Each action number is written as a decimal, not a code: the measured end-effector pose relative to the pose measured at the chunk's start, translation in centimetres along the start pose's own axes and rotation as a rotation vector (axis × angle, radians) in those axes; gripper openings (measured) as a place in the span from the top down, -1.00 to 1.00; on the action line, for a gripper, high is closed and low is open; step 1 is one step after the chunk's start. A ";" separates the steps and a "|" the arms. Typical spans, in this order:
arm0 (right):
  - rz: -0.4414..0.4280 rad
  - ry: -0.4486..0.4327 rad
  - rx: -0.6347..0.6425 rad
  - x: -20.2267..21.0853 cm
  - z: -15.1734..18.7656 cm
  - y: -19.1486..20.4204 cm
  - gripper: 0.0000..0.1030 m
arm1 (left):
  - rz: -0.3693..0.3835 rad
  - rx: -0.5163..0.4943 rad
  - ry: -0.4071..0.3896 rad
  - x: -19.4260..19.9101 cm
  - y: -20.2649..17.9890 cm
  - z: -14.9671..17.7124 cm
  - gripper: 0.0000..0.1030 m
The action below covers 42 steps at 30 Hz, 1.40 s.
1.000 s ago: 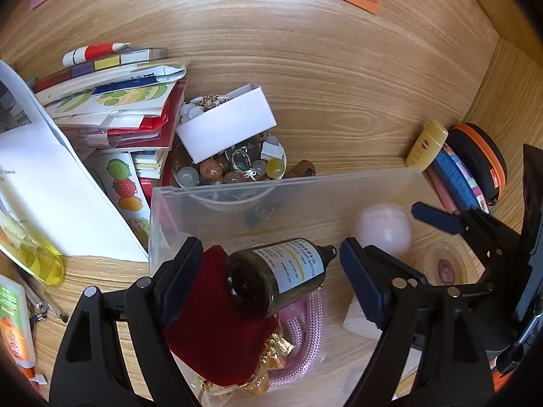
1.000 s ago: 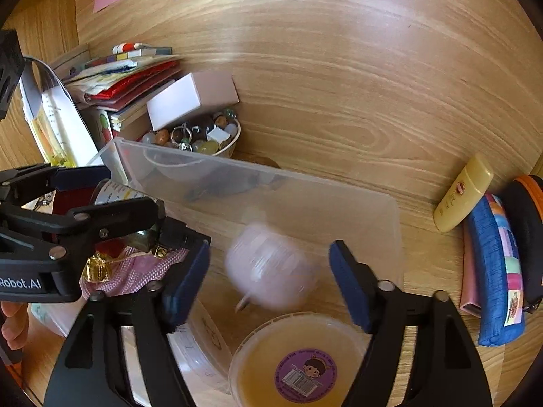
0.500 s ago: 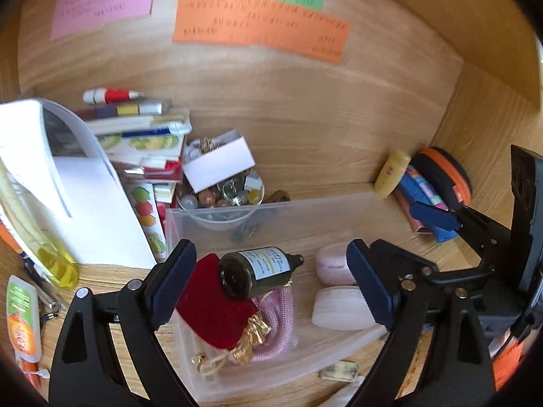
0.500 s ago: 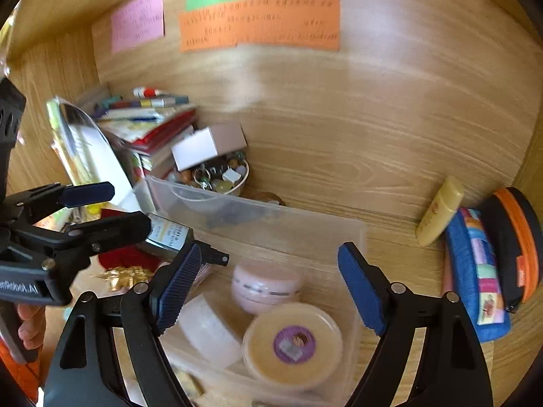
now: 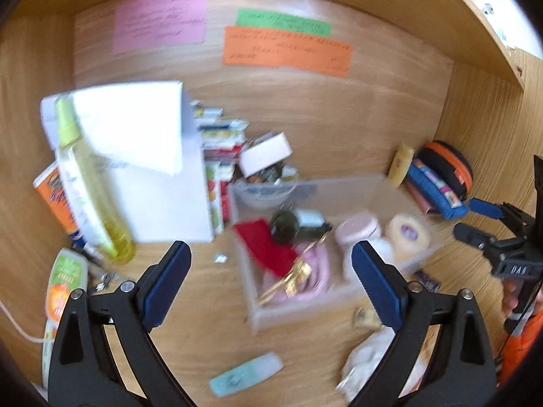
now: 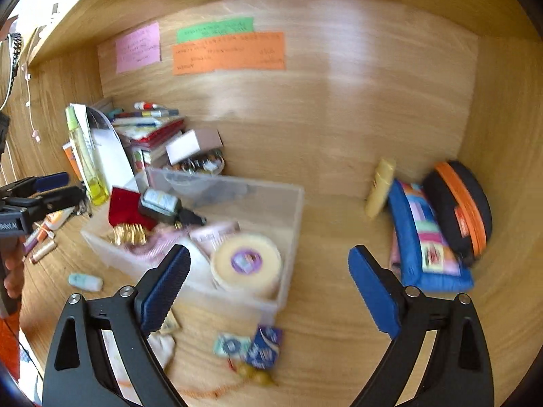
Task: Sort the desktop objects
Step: 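Move both open grippers toward the teal tube and blue card packet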
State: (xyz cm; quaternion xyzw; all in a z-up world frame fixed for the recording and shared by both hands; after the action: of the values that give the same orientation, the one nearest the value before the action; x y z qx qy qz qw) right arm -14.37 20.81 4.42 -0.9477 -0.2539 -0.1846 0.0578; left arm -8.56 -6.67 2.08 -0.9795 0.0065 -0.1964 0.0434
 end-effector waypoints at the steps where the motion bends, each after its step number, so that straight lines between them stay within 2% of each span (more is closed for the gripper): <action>1: 0.006 0.013 -0.009 0.2 0.6 -0.4 -0.82 | -0.008 -0.001 0.012 0.0 0.3 0.5 -0.88; 10: 0.044 0.142 -0.022 -0.1 5.4 -2.2 -0.82 | -0.087 0.026 0.177 0.4 2.8 6.7 -0.88; 14: 0.031 0.188 -0.018 -0.4 7.0 -2.4 -0.82 | -0.106 0.056 0.213 1.3 2.9 8.6 -0.88; 21: -0.002 0.212 0.016 -0.9 8.2 -1.7 -0.79 | -0.100 0.118 0.272 2.4 2.1 11.2 -0.88; 22: -0.006 0.215 0.025 -1.0 8.2 -1.6 -0.75 | -0.101 0.119 0.282 2.3 1.7 11.5 -0.88; 26: -0.028 0.233 0.050 -1.6 8.3 -1.2 -0.35 | -0.098 0.103 0.293 1.9 0.1 12.1 -0.88; 30: -0.045 0.238 0.047 -1.9 8.4 -1.5 -0.21 | -0.078 0.080 0.305 1.2 -1.0 11.8 -0.88; 34: -0.044 0.247 0.027 -2.1 8.3 -2.2 0.08 | -0.060 0.094 0.329 0.3 -1.2 11.3 -0.88; 42: -0.055 0.270 0.014 -2.7 8.6 -3.1 0.12 | -0.097 0.077 0.345 -1.3 -1.4 10.8 -0.88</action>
State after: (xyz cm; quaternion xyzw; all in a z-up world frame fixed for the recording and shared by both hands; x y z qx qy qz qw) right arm -15.32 23.97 -4.48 -0.9064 -0.2711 -0.3104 0.0927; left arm -5.65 -4.38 -8.24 -0.9281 -0.0407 -0.3636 0.0695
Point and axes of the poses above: each gripper's, at about its wrist camera, not at the fingertips, and x roughly against the way its jaws point, y to its left, z to its underside, the point moved 1 cm from there along -x, roughly the way its jaws point, and after that the axes turned 14 degrees about -y, right-handed, at the moved point
